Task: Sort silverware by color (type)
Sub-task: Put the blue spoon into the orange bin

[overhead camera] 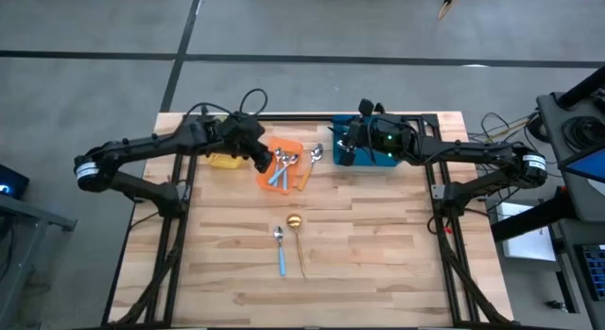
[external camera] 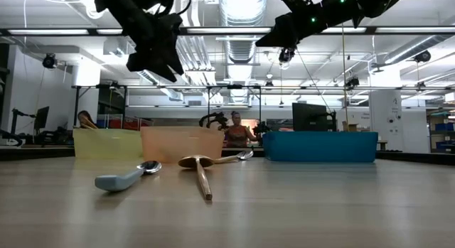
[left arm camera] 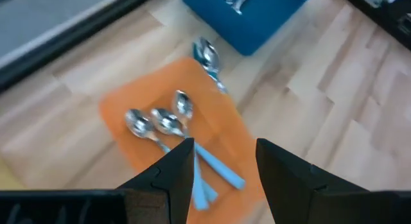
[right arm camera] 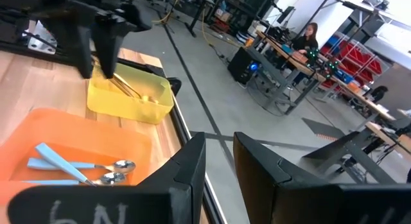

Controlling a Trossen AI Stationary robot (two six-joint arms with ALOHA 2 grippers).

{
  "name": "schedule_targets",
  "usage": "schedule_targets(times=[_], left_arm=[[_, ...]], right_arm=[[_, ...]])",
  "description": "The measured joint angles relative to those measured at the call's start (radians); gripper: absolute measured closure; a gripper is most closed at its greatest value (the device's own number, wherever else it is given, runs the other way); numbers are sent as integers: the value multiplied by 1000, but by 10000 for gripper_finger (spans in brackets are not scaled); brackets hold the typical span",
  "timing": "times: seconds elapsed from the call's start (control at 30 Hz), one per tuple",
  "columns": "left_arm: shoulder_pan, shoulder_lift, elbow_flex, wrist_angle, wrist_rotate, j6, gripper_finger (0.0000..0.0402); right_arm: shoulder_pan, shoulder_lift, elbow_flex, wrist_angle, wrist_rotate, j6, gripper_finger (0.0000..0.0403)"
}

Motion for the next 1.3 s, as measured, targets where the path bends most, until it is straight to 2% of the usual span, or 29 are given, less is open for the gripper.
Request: schedule_targets(times=[0.27, 0.4, 0.77, 0.97, 1.13, 1.3], left_arm=[[-145, 0, 0, -47, -2, -116, 254], [-240, 0, 0, -58, -43, -136, 254], [-516, 0, -10, -54, -58, 5, 254], [-620, 0, -33, -46, -190, -13, 254], [-685, 0, -73, 10, -239, -45, 254], [-725, 0, -165, 166, -255, -54, 254]], right_arm=[[0, -2, 0, 17, 1, 74, 330], [4, -5, 0, 40, 1, 124, 330], [52, -5, 0, 38, -1, 171, 330], [115, -5, 0, 38, 0, 175, 330], [186, -5, 0, 47, 0, 176, 330], [254, -5, 0, 48, 0, 187, 330]])
